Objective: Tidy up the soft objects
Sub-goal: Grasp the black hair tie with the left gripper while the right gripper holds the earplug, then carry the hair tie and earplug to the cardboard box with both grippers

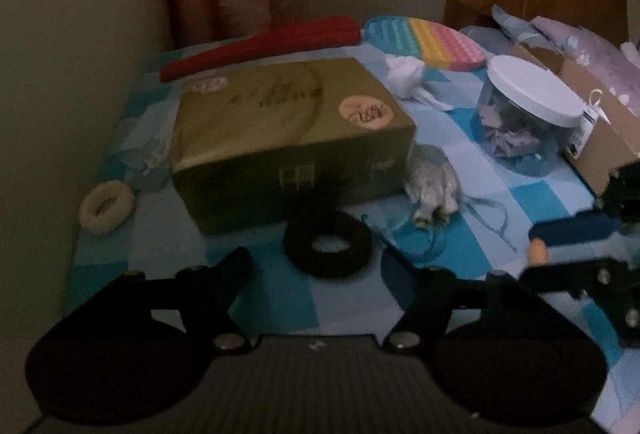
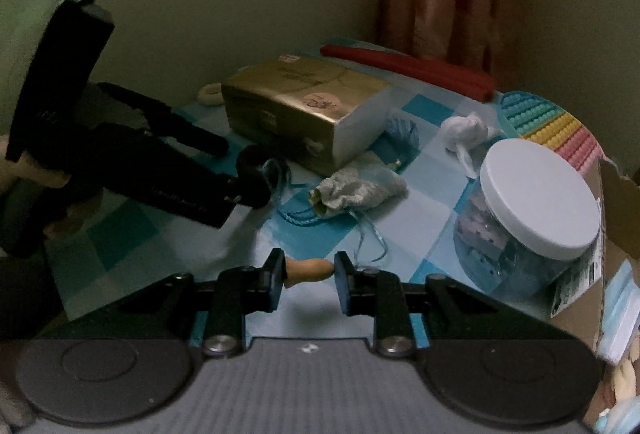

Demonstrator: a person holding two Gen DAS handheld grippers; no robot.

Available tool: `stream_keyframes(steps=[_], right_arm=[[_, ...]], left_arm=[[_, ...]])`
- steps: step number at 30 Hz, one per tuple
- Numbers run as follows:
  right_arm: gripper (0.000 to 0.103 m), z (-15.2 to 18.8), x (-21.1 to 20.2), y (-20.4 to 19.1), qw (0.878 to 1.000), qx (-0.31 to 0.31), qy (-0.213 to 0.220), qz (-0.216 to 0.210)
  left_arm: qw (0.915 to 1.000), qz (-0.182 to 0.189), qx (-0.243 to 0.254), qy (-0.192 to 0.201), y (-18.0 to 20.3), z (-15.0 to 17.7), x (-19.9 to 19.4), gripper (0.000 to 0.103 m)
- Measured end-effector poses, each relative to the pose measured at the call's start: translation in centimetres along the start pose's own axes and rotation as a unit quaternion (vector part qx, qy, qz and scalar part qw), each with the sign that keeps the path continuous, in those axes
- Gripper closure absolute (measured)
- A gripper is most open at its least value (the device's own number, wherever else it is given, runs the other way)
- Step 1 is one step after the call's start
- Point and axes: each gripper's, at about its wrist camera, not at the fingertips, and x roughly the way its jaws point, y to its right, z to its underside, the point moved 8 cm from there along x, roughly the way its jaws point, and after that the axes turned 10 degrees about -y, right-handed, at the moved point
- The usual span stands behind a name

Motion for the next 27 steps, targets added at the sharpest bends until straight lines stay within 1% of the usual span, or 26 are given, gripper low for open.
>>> stream_keyframes(steps=[4, 6, 8, 10, 12, 17, 27], right_arm=[[0.072, 0.2, 0.0, 0.1, 1.0, 0.005, 0.0, -0.004], [0.072, 0.3, -0.1, 0.1, 1.0, 0.007, 0.001, -0.004], [0.072, 0.4, -0.1, 0.1, 1.0, 0.009, 0.001, -0.003], [0.072, 0.4, -0.2, 0.2, 1.0, 0.01, 0.001, -0.003], [0.072, 0.4, -0.4, 0.2, 1.0, 0.012, 0.002, -0.002], [0.072, 0.5, -0.6, 0.4, 1.0, 0.017, 0.003, 0.002], [0.072, 1.4, -1.5, 0.3, 0.999, 0.031, 0.003, 0.011]], left_arm=[[1.0, 0.003, 0.003, 0.008, 0.0, -0.7, 0.3, 0.045], [0.9999, 0.005, 0.005, 0.01, -0.1, -0.9, 0.3, 0.052], [0.9999, 0.006, 0.007, 0.011, -0.1, -1.0, 0.3, 0.056], [0.9999, 0.008, 0.009, 0.011, -0.1, -1.0, 0.3, 0.058], [0.9999, 0.008, 0.009, 0.012, -0.1, -1.0, 0.2, 0.063], [1.0, 0.0, 0.0, 0.003, -0.4, -0.6, -0.1, 0.064], [0.9998, -0.008, -0.002, -0.02, -0.5, 2.5, -2.4, 0.065]])
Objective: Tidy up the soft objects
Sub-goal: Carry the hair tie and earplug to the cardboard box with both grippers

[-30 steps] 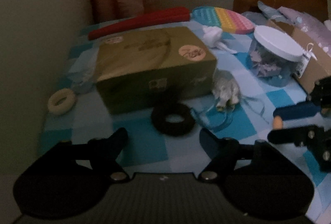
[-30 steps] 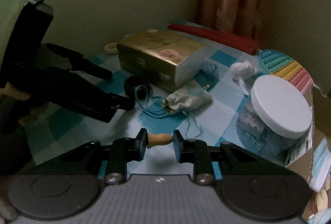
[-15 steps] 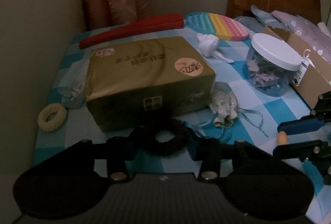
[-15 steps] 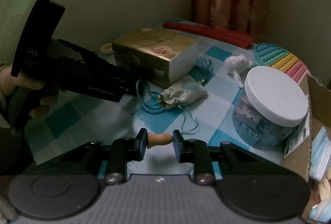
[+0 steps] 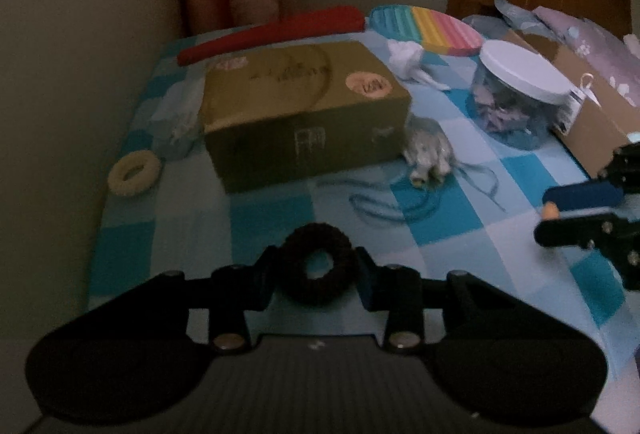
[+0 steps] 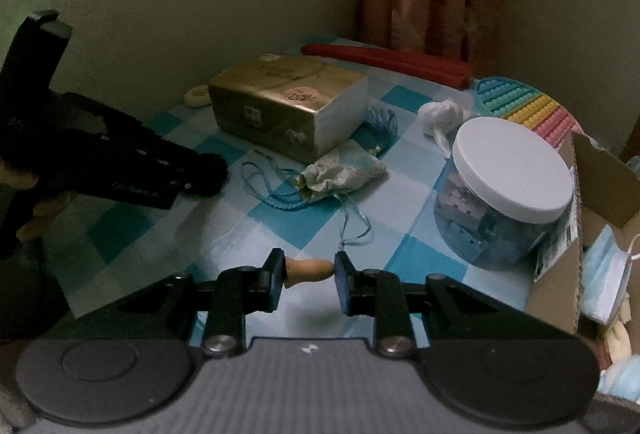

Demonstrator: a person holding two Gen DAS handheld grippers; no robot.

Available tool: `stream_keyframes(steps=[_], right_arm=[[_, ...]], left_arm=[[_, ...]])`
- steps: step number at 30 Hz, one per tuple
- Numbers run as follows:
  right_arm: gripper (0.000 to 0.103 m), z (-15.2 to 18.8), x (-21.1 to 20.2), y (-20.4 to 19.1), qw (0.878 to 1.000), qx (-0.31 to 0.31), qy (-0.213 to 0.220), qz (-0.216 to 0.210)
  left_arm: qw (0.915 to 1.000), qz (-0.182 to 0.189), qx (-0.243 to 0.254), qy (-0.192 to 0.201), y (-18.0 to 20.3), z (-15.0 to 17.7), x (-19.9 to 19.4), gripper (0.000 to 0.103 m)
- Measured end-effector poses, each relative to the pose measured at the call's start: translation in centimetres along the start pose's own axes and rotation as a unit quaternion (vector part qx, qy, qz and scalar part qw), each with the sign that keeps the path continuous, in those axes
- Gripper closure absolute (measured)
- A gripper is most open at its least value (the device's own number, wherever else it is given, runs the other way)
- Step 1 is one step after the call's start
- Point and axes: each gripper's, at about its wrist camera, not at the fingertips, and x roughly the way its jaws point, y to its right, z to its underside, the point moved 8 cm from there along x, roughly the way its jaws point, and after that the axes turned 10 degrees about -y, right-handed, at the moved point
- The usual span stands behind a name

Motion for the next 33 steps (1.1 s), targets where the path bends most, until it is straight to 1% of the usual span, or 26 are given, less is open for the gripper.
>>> stream_keyframes(steps=[5, 7, 11, 15, 19, 23, 27, 30, 33], right_arm=[[0.072, 0.7, -0.6, -0.1, 1.0, 0.003, -0.001, 0.003], [0.072, 1.2, -0.8, 0.0, 1.0, 0.007, -0.005, 0.002], [0.072, 2.2, -1.8, 0.3, 1.0, 0.01, -0.005, 0.007], [0.072, 3.2, -3.8, 1.5, 1.0, 0.017, 0.004, 0.025], [0.072, 3.8, -6.4, 3.8, 0.998, 0.029, 0.021, 0.054], [0.072, 3.8, -9.0, 6.6, 0.994, 0.04, 0.044, 0.088], [0.072, 3.8, -10.1, 10.0, 0.989, 0.057, 0.055, 0.122], [0.071, 3.9, -10.3, 11.9, 0.987, 0.07, 0.063, 0.129], [0.07, 3.9, -9.9, 13.3, 0.987, 0.081, 0.066, 0.125]], left_arm=[[0.9996, 0.022, 0.006, -0.014, 1.1, 1.6, -1.4, 0.065], [0.9991, 0.037, 0.006, -0.019, 1.9, 2.0, -1.9, 0.065], [0.9978, 0.06, 0.019, -0.018, 4.0, 2.1, -3.3, 0.065], [0.9958, 0.075, 0.05, -0.009, 6.7, 1.3, -4.7, 0.065], [0.9913, 0.097, 0.089, 0.005, 10.0, -0.3, -5.7, 0.065], [0.984, 0.13, 0.121, 0.017, 13.4, -2.5, -6.6, 0.065], [0.9771, 0.147, 0.15, 0.03, 16.6, -5.2, -7.1, 0.065], [0.9725, 0.157, 0.167, 0.041, 18.6, -7.6, -7.2, 0.065], [0.9709, 0.161, 0.172, 0.042, 20.4, -9.9, -6.8, 0.065]])
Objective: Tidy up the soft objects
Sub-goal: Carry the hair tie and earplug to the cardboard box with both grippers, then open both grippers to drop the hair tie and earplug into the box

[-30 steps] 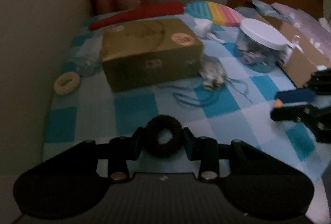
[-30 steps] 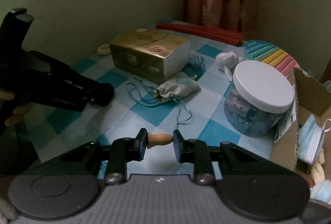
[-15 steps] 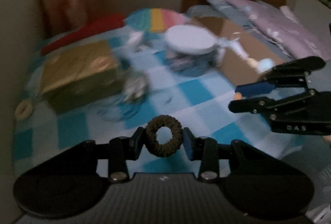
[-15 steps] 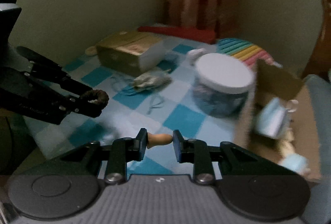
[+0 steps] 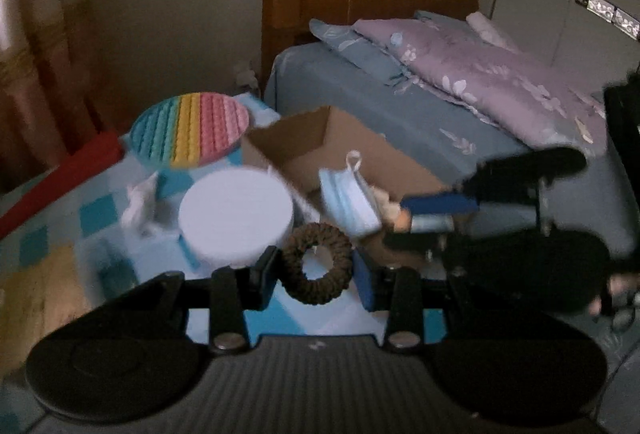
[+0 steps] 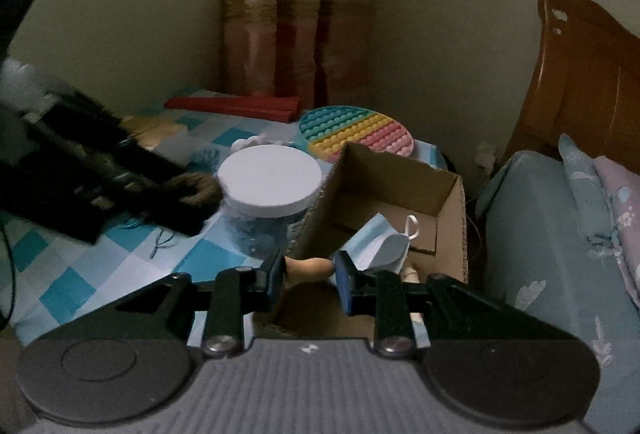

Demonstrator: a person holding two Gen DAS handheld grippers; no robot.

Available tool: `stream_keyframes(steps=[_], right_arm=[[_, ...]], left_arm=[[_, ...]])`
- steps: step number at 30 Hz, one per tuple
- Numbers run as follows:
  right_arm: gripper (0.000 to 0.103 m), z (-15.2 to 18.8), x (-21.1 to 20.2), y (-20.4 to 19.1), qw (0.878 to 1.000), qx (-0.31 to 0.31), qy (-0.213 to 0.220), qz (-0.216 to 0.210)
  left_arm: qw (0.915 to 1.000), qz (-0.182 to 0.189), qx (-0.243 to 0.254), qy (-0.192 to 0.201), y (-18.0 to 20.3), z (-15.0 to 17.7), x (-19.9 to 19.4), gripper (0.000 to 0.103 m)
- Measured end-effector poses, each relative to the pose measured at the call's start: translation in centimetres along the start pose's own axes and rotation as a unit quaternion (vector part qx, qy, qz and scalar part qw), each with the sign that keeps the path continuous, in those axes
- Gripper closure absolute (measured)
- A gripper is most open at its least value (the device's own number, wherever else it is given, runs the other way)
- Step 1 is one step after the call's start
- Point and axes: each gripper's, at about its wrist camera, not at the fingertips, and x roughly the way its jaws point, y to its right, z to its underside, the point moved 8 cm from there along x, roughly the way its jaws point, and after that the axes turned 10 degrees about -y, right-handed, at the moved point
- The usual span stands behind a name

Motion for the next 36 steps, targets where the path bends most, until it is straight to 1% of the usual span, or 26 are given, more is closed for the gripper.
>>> stream_keyframes(steps=[2, 3, 4, 5, 8, 9, 11, 13, 14, 15, 16, 18, 19, 20, 24, 26, 27, 28, 29, 30, 31, 32, 34, 36], right_arm=[[0.062, 0.1, 0.6, 0.7, 1.0, 0.012, -0.001, -0.003], [0.054, 0.3, 0.6, 0.9, 1.0, 0.016, -0.002, -0.004], [0.043, 0.3, 0.7, 1.0, 1.0, 0.022, -0.001, -0.004], [0.039, 0.4, 0.7, 1.2, 1.0, 0.027, 0.001, -0.005], [0.036, 0.6, 0.5, 1.6, 0.999, 0.033, 0.009, -0.013], [0.033, 0.7, 0.4, 1.7, 0.999, 0.037, 0.011, -0.016], [0.033, 0.9, 0.3, 2.0, 0.999, 0.043, 0.013, -0.02], [0.033, 1.2, 0.1, 2.1, 0.999, 0.047, 0.013, -0.021], [0.032, 1.2, 0.1, 2.1, 0.998, 0.049, 0.013, -0.022], [0.029, 1.3, 0.0, 2.1, 0.998, 0.052, 0.014, -0.024], [0.026, 1.2, 0.0, 2.2, 0.998, 0.055, 0.014, -0.026], [0.025, 1.4, -0.3, 2.2, 0.998, 0.058, 0.016, -0.028], [0.025, 1.4, -0.5, 2.2, 0.998, 0.058, 0.017, -0.029], [0.025, 1.4, -0.6, 2.1, 0.998, 0.059, 0.018, -0.028], [0.024, 1.4, -1.1, 1.8, 0.997, 0.061, 0.02, -0.03], [0.024, 1.4, -1.5, 1.4, 0.997, 0.06, 0.021, -0.034], [0.022, 1.4, -1.7, 1.2, 0.997, 0.059, 0.022, -0.033], [0.018, 1.3, -1.9, 0.9, 0.998, 0.058, 0.023, -0.031], [0.015, 1.3, -2.1, 0.7, 0.998, 0.058, 0.025, -0.03], [0.011, 1.3, -2.4, 0.5, 0.997, 0.058, 0.028, -0.03], [0.004, 1.2, -2.7, 0.2, 0.997, 0.058, 0.031, -0.031], [0.001, 1.2, -3.0, -0.1, 0.997, 0.058, 0.036, -0.03], [0.0, 1.0, -3.5, -0.6, 0.997, 0.059, 0.046, -0.023], [0.0, 0.8, -3.9, -1.1, 0.997, 0.061, 0.046, -0.019]], left_arm=[[1.0, 0.003, 0.004, -0.001, 0.3, -1.6, 1.0, 0.065], [1.0, 0.006, 0.004, -0.003, 0.4, -2.2, 1.5, 0.065], [0.9999, 0.008, 0.003, -0.006, 0.4, -2.8, 2.1, 0.065], [0.9999, 0.009, 0.003, -0.008, 0.5, -3.5, 2.6, 0.065], [0.9999, 0.01, 0.004, -0.012, 0.6, -5.4, 3.9, 0.064], [0.9998, 0.013, 0.004, -0.014, 0.7, -6.1, 4.5, 0.064], [0.9998, 0.011, 0.004, -0.018, 0.7, -7.2, 5.5, 0.064], [0.9997, 0.006, 0.004, -0.023, 0.7, -8.2, 6.6, 0.06], [0.9998, 0.002, 0.004, -0.022, 0.6, -8.6, 7.0, 0.054], [0.9998, -0.002, 0.004, -0.019, 0.6, -8.9, 7.2, 0.048], [0.9998, -0.009, 0.003, -0.016, 0.5, -9.2, 7.5, 0.045], [0.9997, -0.016, 0.002, -0.017, 0.4, -9.5, 7.7, 0.031], [0.9997, -0.018, 0.002, -0.016, 0.4, -9.5, 7.7, 0.028], [0.9997, -0.02, 0.004, -0.014, 0.5, -9.5, 7.5, 0.022], [0.9996, -0.025, 0.01, -0.003, 0.6, -9.3, 6.0, 0.021], [0.9996, -0.029, 0.005, -0.001, 0.4, -8.8, 5.0, 0.019], [0.9995, -0.031, 0.002, -0.003, 0.3, -8.6, 4.5, 0.017], [0.9994, -0.035, 0.0, -0.002, 0.1, -8.2, 3.9, 0.015], [0.9993, -0.038, -0.004, 0.003, -0.1, -7.9, 3.2, 0.011], [0.9991, -0.041, -0.01, 0.006, -0.4, -7.5, 2.6, 0.007], [0.9989, -0.043, -0.017, 0.009, -0.6, -7.1, 2.0, 0.007], [0.9986, -0.046, -0.023, 0.011, -1.0, -6.7, 1.3, 0.006], [0.9978, -0.057, -0.031, 0.015, -1.6, -5.7, -0.1, 0.006], [0.9964, -0.074, -0.038, 0.016, -2.4, -4.7, -1.3, 0.006]])
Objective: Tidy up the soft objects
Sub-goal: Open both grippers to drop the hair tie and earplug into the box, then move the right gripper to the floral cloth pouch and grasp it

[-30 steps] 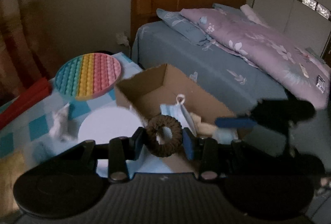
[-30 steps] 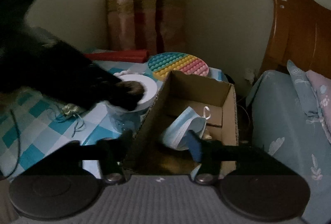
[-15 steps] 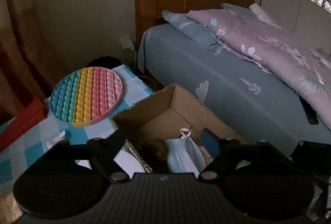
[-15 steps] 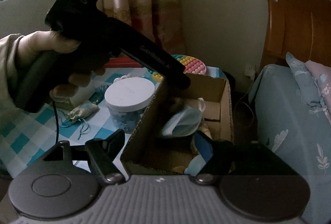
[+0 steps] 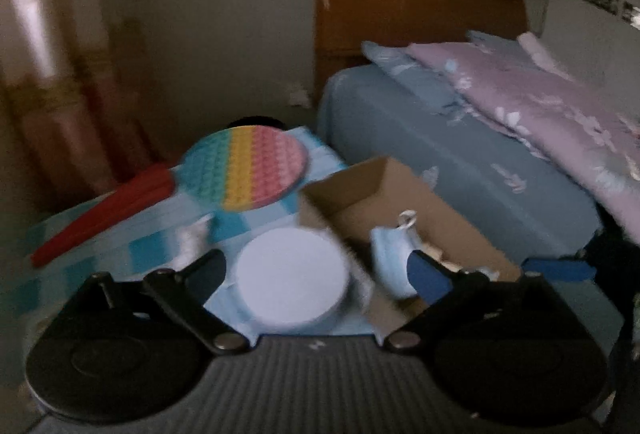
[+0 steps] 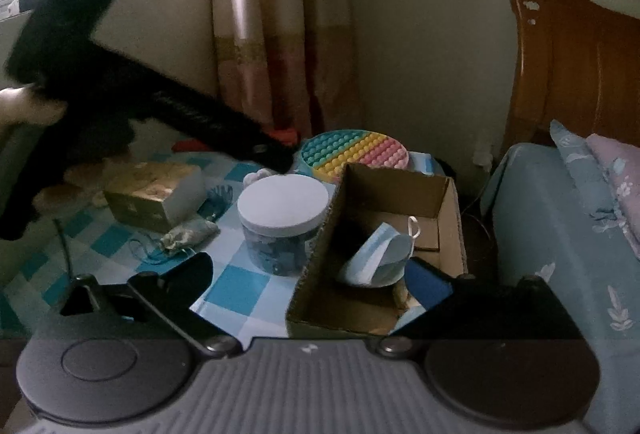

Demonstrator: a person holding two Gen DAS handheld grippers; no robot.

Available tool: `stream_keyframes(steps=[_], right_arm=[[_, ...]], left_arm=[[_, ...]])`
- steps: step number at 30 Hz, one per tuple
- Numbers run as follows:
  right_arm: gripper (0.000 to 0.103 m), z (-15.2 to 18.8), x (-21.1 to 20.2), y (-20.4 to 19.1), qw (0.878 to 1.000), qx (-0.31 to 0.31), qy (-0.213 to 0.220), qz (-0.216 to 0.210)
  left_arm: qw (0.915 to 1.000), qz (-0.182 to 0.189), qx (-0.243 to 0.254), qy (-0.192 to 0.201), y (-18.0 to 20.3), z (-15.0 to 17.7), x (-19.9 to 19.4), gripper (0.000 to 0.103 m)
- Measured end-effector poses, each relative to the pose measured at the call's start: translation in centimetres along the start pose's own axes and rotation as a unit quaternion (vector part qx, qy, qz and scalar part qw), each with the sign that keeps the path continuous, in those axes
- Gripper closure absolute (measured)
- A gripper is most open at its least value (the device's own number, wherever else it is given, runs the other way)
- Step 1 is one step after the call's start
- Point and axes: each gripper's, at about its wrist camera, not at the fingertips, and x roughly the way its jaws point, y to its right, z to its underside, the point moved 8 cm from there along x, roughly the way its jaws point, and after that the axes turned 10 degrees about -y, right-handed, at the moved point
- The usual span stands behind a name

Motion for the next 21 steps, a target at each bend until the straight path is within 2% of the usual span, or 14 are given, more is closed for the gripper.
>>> stream_keyframes(steps=[7, 13, 18, 21], right_arm=[[0.0, -0.2, -0.5, -2.7, 1.0, 0.002, 0.003, -0.014], [0.0, -0.2, 0.5, -5.7, 1.0, 0.001, -0.004, -0.031], [0.0, -0.3, 2.1, -7.9, 0.999, 0.016, -0.013, -0.039], [0.0, -0.4, 3.4, -9.3, 0.999, 0.015, -0.019, -0.038]], left_arm=[[0.9975, -0.056, -0.04, 0.016, -4.0, 5.0, -4.3, 0.002], [0.9885, -0.142, -0.051, 0.007, -7.0, 10.7, -5.1, 0.002], [0.9837, -0.169, -0.059, -0.018, -9.0, 15.2, -4.9, 0.002], [0.9838, -0.166, -0.062, -0.029, -10.0, 17.1, -4.4, 0.002]])
